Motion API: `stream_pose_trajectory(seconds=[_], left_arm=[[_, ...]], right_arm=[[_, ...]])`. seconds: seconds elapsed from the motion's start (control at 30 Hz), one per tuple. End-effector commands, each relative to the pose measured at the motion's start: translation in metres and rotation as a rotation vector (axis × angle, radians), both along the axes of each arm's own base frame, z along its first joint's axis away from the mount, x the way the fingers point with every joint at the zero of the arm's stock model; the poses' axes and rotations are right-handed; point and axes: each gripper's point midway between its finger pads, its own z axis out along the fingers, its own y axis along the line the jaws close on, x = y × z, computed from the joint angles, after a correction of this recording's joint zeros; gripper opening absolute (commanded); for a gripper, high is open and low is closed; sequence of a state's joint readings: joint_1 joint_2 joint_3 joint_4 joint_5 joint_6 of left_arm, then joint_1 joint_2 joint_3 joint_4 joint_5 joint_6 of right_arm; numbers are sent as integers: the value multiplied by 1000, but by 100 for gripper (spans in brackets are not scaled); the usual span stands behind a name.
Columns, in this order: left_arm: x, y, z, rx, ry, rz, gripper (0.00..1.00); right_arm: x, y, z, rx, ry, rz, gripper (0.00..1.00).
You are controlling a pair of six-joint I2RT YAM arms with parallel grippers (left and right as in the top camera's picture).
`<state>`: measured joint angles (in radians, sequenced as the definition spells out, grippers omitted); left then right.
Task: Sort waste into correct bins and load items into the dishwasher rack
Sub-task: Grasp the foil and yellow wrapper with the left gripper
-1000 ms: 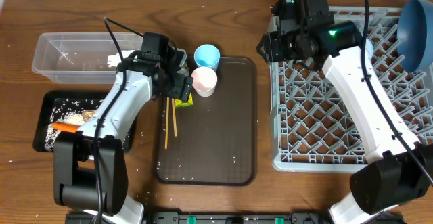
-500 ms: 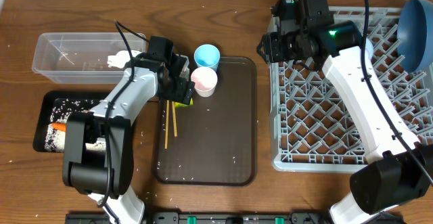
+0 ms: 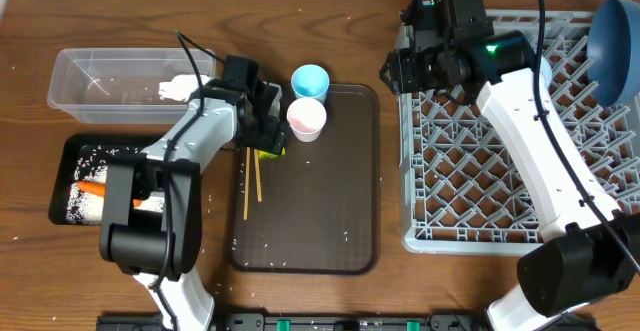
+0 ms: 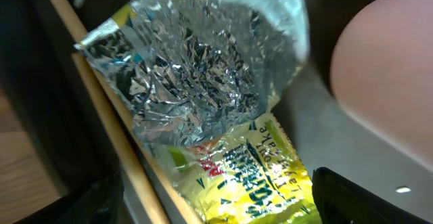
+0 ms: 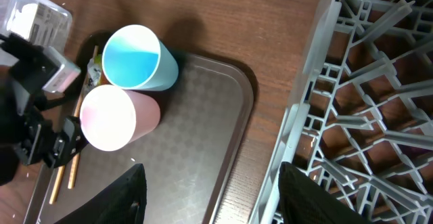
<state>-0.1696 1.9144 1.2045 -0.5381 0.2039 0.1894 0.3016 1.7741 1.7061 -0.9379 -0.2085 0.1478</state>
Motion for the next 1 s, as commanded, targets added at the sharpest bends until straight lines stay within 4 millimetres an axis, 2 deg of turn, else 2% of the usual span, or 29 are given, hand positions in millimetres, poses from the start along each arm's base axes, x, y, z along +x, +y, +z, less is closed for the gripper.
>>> stream_pose_trajectory(seconds=[0.0,0.1,0.23,0.47,0.57,0.77,0.97], left_arm=[[-2,-1,-5,-1,9,-18,86],[0,-1,-5,-3,2,-19,86],[-5,-16,-3,-65,-2,-135,86],[-6,-23,-4,-19,-18,-194,85],[-2,-16,-2,37,-35,-184,85],[5,-17,22,17,-85,-106,85],[-7,-14,37,-10,-43,14,81]], right_arm=[[2,-3,-2,-11,-2,4,56],[2,-3,-2,-11,-2,4,56],[2,-3,-2,-12,-3,6,56],[2,-3,-2,-17,-7,17,57],[2,-3,-2,-17,-8,16,57],[2,-3,-2,-17,-8,16,57],[2,-3,-2,-17,-7,17,57]])
